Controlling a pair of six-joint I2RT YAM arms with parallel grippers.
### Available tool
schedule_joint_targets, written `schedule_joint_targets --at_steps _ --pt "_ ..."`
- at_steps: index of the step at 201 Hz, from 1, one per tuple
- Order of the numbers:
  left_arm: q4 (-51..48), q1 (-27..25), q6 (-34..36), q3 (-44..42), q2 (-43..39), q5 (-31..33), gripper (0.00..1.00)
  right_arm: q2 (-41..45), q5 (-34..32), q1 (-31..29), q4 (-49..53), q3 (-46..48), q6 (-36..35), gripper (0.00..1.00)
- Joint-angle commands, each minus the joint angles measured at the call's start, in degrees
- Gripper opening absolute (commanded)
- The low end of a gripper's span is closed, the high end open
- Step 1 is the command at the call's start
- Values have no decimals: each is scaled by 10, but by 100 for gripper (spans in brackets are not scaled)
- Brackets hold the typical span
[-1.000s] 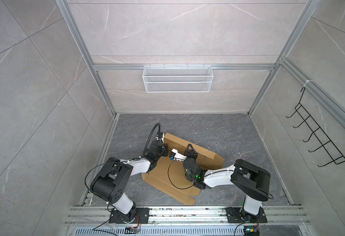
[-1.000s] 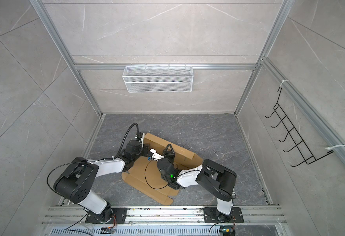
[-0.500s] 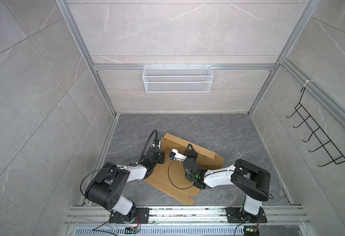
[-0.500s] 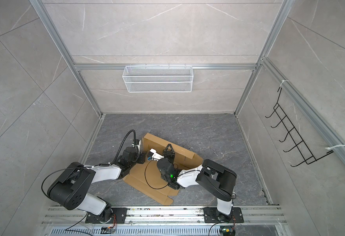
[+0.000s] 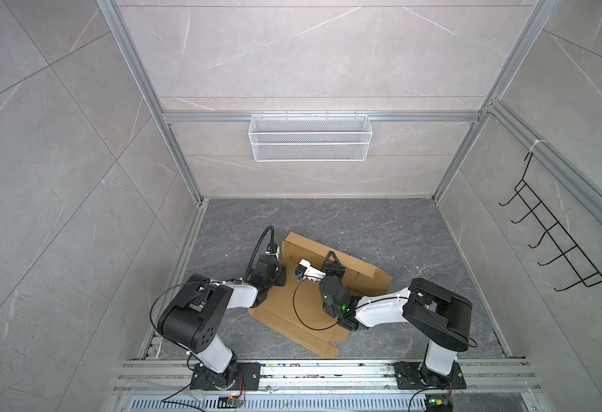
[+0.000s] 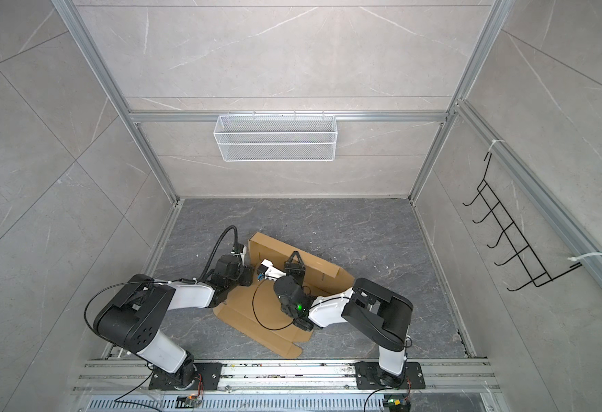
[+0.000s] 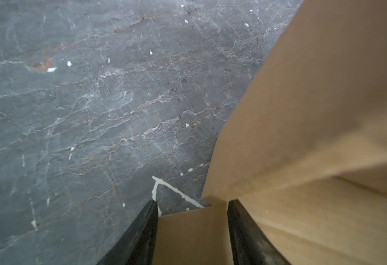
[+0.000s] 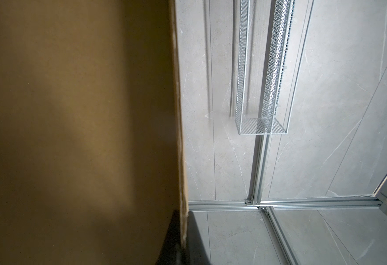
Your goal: Fold the paper box
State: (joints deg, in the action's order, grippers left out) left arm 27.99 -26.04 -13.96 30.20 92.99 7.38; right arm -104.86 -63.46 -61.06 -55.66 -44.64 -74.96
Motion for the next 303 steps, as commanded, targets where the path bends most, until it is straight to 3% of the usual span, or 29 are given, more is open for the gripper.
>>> schedule_joint_targets --at_steps 1,86,116,152,183,210,244,303 --pt "36 2 -19 13 10 -1 52 -21 26 -5 82 10 28 0" --pt "80 1 -31 39 36 -1 47 -21 26 -4 85 10 29 0" --pt "89 1 -38 43 49 8 40 -21 26 -5 85 10 30 0" --pt "92 1 -45 37 58 22 24 -22 26 -5 85 12 31 0" --pt "98 1 -45 33 59 20 22 -25 26 -5 85 10 31 0" --pt "91 1 -42 33 51 19 25 -24 26 -5 85 10 30 0" --pt "53 1 -24 23 -1 21 46 -23 25 -5 87 10 31 0" --pt "-2 1 21 42 -80 3 50 -26 24 -4 85 9 30 0"
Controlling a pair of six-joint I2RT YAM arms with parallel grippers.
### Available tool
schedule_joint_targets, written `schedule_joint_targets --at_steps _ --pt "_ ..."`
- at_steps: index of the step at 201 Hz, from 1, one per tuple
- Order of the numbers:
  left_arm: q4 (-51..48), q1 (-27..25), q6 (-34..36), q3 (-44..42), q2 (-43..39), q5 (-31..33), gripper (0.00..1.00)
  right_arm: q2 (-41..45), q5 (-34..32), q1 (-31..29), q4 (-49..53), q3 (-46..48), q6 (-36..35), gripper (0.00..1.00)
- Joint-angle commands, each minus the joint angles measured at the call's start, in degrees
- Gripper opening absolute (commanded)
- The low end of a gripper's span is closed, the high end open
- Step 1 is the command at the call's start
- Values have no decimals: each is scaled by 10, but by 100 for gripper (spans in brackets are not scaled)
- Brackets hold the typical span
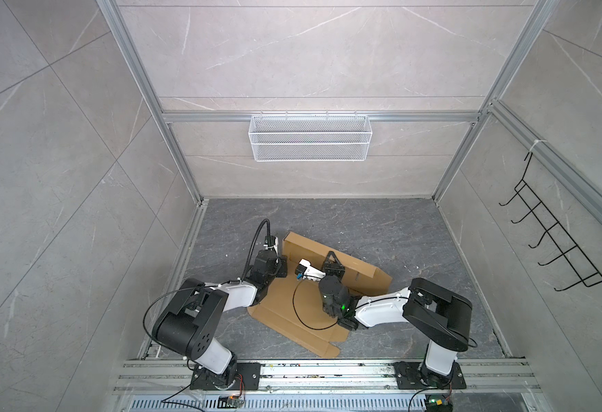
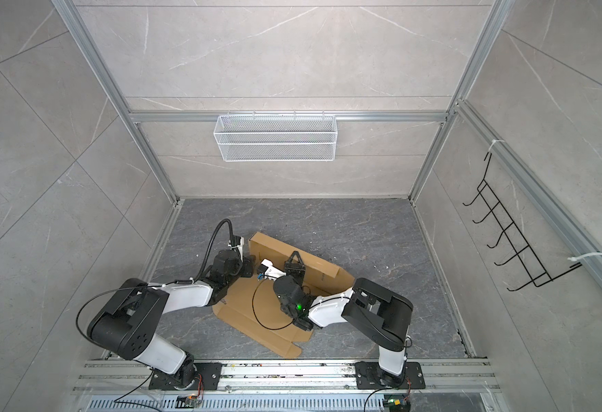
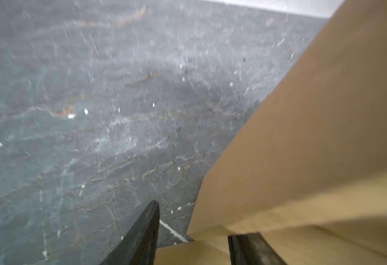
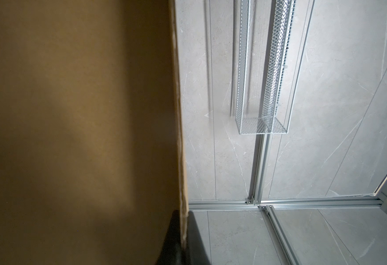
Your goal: Fold the paper box
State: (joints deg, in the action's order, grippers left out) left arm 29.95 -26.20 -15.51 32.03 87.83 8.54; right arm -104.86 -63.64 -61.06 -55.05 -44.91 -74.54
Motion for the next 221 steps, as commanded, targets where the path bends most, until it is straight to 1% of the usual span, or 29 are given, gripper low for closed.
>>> schedule_joint_targets --at_steps 1,41,113,127,148,158,203,221 --pt "-23 3 37 25 -28 -9 50 -26 26 -4 79 11 26 0" --pt "-37 3 63 57 -30 -19 49 -25 26 -4 77 12 26 0" --pt "-49 3 93 100 -20 -36 43 -24 25 -5 77 12 25 0" --pt "-47 3 94 102 -16 -40 39 -23 24 -4 77 12 25 0" --pt "-45 3 93 102 -15 -40 28 -23 23 -5 78 12 25 0" --pt "-43 3 94 101 -14 -41 24 -23 23 -5 79 11 25 0" --pt "-19 3 96 83 -20 -31 17 -21 11 -5 89 -4 19 0" --pt "1 3 97 69 -28 -24 13 -12 12 -6 92 -10 14 8"
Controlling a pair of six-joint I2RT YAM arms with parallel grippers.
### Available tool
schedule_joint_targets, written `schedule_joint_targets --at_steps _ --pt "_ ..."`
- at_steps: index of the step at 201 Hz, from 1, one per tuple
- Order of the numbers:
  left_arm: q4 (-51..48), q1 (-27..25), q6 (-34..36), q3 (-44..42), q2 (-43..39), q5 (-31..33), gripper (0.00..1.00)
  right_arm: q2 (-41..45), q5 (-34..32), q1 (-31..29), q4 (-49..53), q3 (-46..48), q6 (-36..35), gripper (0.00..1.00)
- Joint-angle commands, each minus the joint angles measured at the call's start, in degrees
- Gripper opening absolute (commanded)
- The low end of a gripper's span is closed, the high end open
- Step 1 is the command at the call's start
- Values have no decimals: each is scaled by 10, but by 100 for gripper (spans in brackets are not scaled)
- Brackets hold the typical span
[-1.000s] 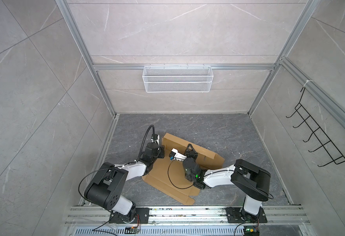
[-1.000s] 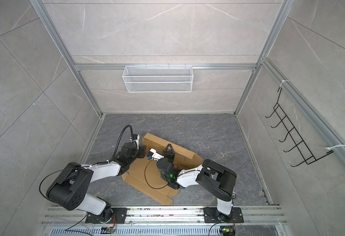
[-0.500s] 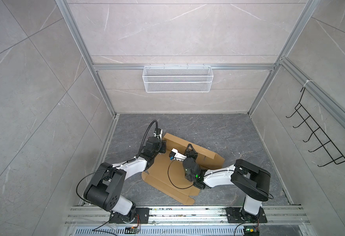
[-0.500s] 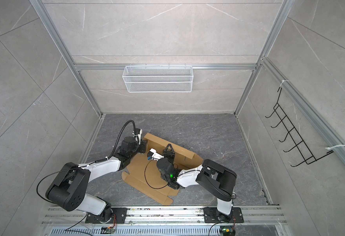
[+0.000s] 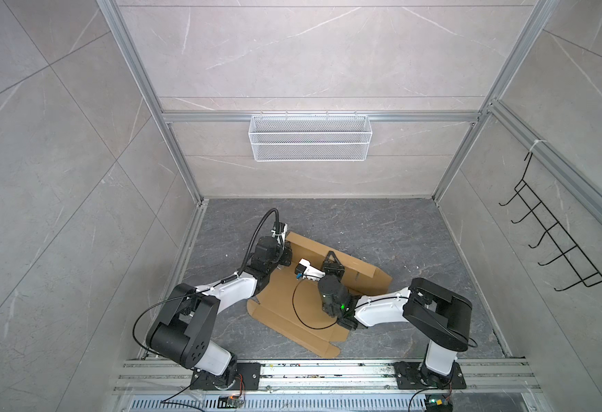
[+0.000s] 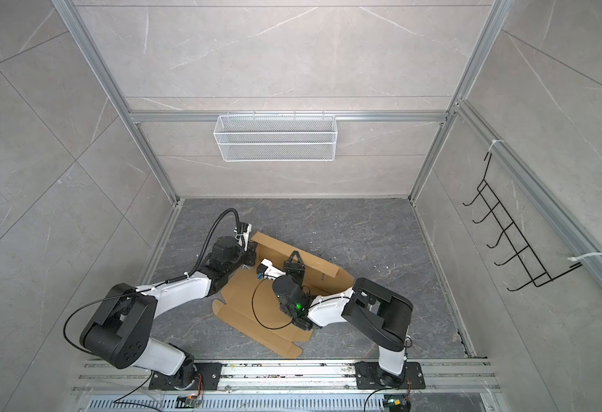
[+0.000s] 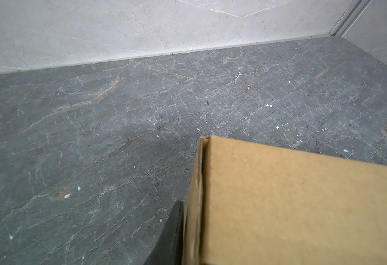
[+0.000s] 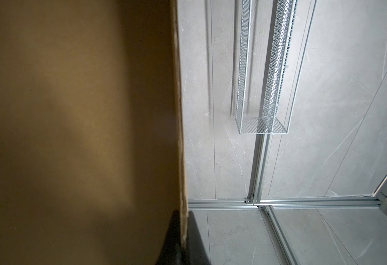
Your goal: Fold the paper box
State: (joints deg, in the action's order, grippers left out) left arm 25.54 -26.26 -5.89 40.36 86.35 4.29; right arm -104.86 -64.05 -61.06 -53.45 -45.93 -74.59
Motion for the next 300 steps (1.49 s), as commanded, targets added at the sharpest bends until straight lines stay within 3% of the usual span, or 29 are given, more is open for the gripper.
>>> schedule_joint_targets --at_steps 1,25,52,97,113,130,154,179,219,244,275,300 --pt "46 3 1 -15 -13 18 13 -11 16 -6 77 -1 14 9" --pt "67 3 0 -31 -24 26 10 12 21 -5 112 -16 28 25" --pt "78 3 -5 -46 -31 41 10 47 39 -5 189 -32 70 36" --pt "93 2 -18 -72 -47 80 10 117 82 -5 387 -90 213 49" --pt "100 3 -20 -81 -54 97 10 146 127 -4 481 -111 288 55" --pt "95 2 -21 -84 -59 120 10 170 164 -5 520 -114 322 59" --pt "85 3 -27 -83 -68 156 10 192 207 -5 594 -132 382 60" --pt "87 3 -30 -90 -77 172 11 235 282 -1 673 -170 507 60" --pt "96 -1 -45 -103 -86 175 11 243 364 63 829 -273 809 58" --pt "97 -6 -49 -115 -96 181 10 224 424 115 928 -324 948 56" --pt "87 -7 -59 -127 -113 183 10 210 515 185 992 -357 1043 54" --pt "71 -8 -67 -128 -117 184 10 190 578 246 1012 -373 1066 52"
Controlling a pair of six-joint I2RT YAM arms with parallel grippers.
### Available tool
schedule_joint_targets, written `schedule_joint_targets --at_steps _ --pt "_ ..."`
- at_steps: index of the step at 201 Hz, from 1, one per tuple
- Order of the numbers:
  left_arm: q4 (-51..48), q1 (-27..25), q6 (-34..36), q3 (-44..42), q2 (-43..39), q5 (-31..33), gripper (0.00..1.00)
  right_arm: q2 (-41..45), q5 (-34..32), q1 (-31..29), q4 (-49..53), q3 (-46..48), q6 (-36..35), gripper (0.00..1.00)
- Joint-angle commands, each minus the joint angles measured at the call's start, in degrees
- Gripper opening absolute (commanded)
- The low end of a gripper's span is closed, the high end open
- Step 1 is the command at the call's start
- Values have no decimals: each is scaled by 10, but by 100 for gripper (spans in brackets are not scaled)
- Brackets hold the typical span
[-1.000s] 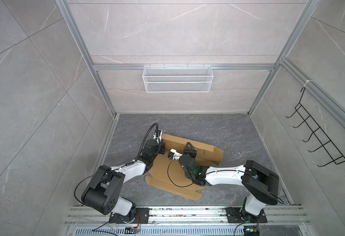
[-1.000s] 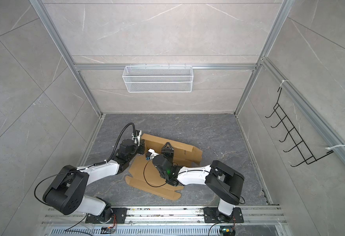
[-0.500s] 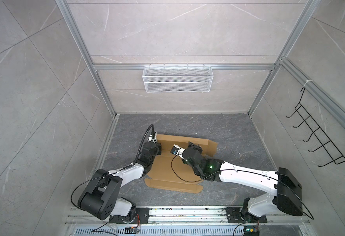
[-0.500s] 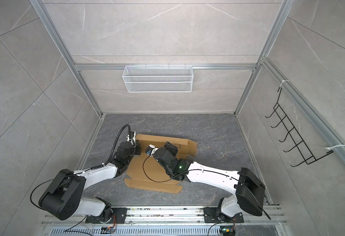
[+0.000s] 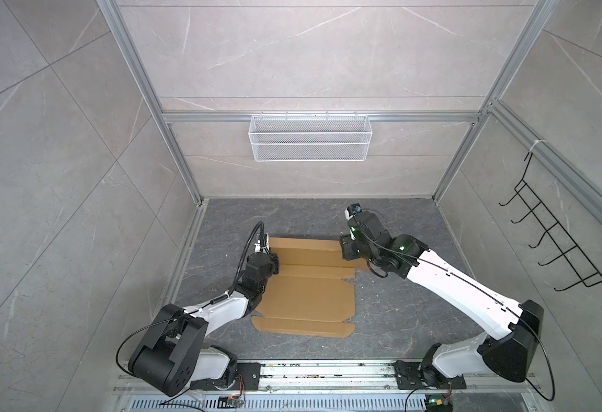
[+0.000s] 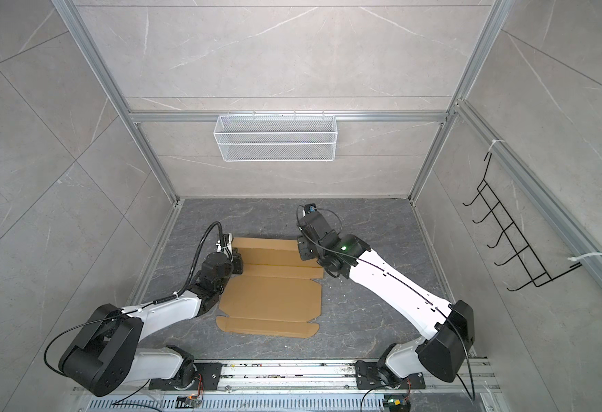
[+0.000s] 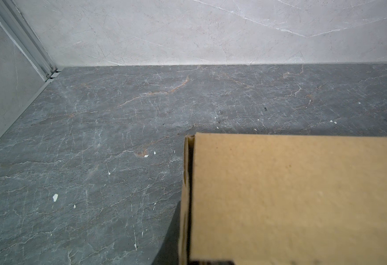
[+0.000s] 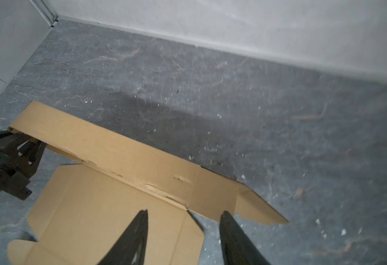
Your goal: Fold the paper box
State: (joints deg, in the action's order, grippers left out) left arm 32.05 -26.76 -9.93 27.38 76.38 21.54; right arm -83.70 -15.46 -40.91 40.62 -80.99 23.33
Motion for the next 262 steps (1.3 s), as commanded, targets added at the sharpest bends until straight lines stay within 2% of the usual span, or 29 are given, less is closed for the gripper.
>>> schedule_joint_targets --at_steps 1,33,106,174,224,262 --pt "5 -3 -27 3 -18 12 10 -22 95 47 72 -23 87 52" --pt "-9 -5 -28 13 -14 17 11 -47 150 90 66 -40 87 53" --pt "-22 -11 -12 39 4 14 10 -124 162 93 70 -97 93 55" --pt "-25 -12 -16 40 10 9 10 -142 166 93 58 -80 117 55" --pt "-29 -14 -15 38 8 7 10 -145 213 100 23 -53 149 55" --pt "-27 -13 -18 35 8 8 10 -139 213 100 15 -43 162 55"
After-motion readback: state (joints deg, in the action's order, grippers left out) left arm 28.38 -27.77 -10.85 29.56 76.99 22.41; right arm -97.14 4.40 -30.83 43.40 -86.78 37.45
